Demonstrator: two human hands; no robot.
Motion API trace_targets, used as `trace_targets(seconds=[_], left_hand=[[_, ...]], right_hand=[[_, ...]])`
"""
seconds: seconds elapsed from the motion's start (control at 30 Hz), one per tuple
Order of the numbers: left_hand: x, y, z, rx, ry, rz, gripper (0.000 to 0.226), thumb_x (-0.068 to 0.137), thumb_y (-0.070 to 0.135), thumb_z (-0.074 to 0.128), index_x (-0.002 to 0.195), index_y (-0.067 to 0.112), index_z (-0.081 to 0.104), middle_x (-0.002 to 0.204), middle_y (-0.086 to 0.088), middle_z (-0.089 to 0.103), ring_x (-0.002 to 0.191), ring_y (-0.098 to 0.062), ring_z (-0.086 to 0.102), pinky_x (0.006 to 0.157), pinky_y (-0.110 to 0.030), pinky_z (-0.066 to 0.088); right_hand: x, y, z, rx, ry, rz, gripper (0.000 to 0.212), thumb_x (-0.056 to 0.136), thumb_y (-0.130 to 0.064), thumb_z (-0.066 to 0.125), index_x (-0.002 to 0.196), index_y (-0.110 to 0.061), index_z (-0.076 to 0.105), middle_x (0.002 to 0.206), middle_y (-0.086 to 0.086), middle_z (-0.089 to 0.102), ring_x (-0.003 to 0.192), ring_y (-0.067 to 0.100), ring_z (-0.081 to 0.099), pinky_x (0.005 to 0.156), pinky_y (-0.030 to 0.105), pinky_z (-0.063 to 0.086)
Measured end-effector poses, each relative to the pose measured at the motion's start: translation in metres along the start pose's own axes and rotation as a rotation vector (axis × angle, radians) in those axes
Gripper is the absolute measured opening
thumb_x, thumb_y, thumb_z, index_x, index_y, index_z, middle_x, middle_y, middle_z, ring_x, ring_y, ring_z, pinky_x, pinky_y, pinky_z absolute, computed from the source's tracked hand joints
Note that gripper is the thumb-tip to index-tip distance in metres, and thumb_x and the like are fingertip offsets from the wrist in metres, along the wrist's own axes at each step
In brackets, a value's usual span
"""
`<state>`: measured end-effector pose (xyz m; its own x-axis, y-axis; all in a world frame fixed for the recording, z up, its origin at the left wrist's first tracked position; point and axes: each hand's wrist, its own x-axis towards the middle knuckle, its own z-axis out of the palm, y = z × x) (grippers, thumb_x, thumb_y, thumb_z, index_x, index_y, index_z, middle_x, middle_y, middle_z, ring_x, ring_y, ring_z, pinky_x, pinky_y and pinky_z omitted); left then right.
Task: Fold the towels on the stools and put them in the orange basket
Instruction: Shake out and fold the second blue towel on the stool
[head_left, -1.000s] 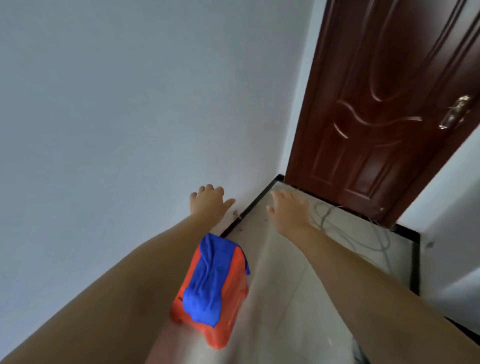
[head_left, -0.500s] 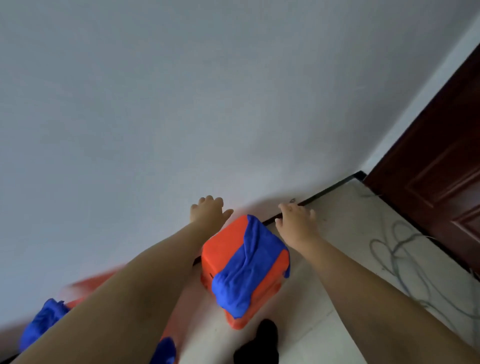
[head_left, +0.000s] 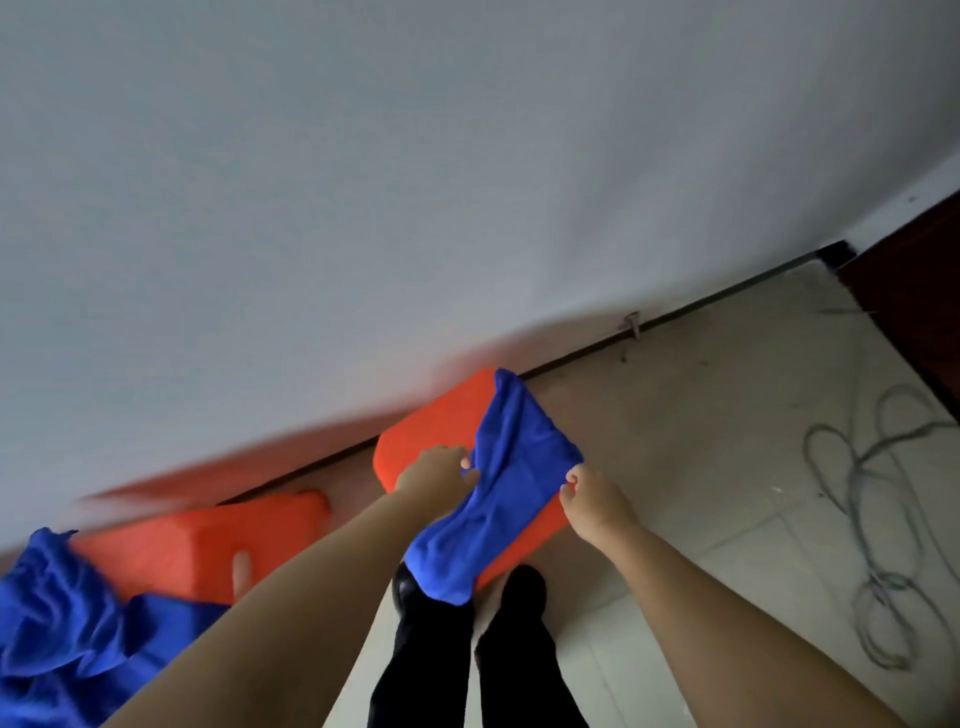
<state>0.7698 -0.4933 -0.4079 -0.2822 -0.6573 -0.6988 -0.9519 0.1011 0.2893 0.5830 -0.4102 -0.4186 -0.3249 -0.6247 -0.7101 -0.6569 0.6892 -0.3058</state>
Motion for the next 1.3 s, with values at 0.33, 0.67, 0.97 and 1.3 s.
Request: trace_targets(seconds=[0.33, 0.67, 0.97, 1.3], left_hand=[[0.12, -0.009, 0.056, -0.304, 0.061, -0.087, 0.055, 0.091, 0.03, 0.054, 0.139, 0.012, 0.036, 0.134, -0.014, 0.048, 0.124, -0.033, 0.046, 0.099, -0.041, 0.041], [0.094, 0.01, 0.057, -1.006, -0.188, -0.2, 0.02, 0.085, 0.007, 0.046, 0.094, 0.017, 0.062, 0.087, -0.007, 0.063, 0.077, -0.021, 0.056, 0.071, -0.029, 0.047], [-0.012, 0.011, -0.047, -1.494, -0.276, -0.171, 0.031, 0.069, 0.008, 0.043, 0.089, 0.014, 0.065, 0.081, -0.011, 0.06, 0.078, -0.027, 0.056, 0.074, -0.032, 0.046], [-0.122, 0.018, -0.147, -1.994, -0.314, 0.109, 0.05, 0.089, 0.041, 0.041, 0.115, 0.004, 0.059, 0.12, -0.019, 0.062, 0.115, -0.031, 0.056, 0.098, -0.04, 0.041]], right_hand=[[0.09, 0.023, 0.091, 0.567, 0.108, 0.321, 0.034, 0.094, -0.015, 0.05, 0.124, -0.001, 0.046, 0.107, 0.012, 0.057, 0.099, 0.031, 0.057, 0.078, 0.026, 0.037], [0.087, 0.004, 0.08, 1.271, -0.023, 0.429, 0.027, 0.091, -0.01, 0.043, 0.113, -0.022, 0.052, 0.095, 0.001, 0.062, 0.085, 0.018, 0.06, 0.066, 0.028, 0.047], [-0.01, -0.029, -0.032, 1.573, -0.237, 0.058, 0.032, 0.099, -0.02, 0.032, 0.104, -0.008, 0.062, 0.086, 0.003, 0.074, 0.082, 0.01, 0.07, 0.063, 0.019, 0.055], [-0.103, -0.119, -0.125, 1.749, -0.439, -0.209, 0.024, 0.077, -0.02, 0.062, 0.09, -0.002, 0.07, 0.101, 0.013, 0.065, 0.104, 0.023, 0.06, 0.096, 0.034, 0.043]])
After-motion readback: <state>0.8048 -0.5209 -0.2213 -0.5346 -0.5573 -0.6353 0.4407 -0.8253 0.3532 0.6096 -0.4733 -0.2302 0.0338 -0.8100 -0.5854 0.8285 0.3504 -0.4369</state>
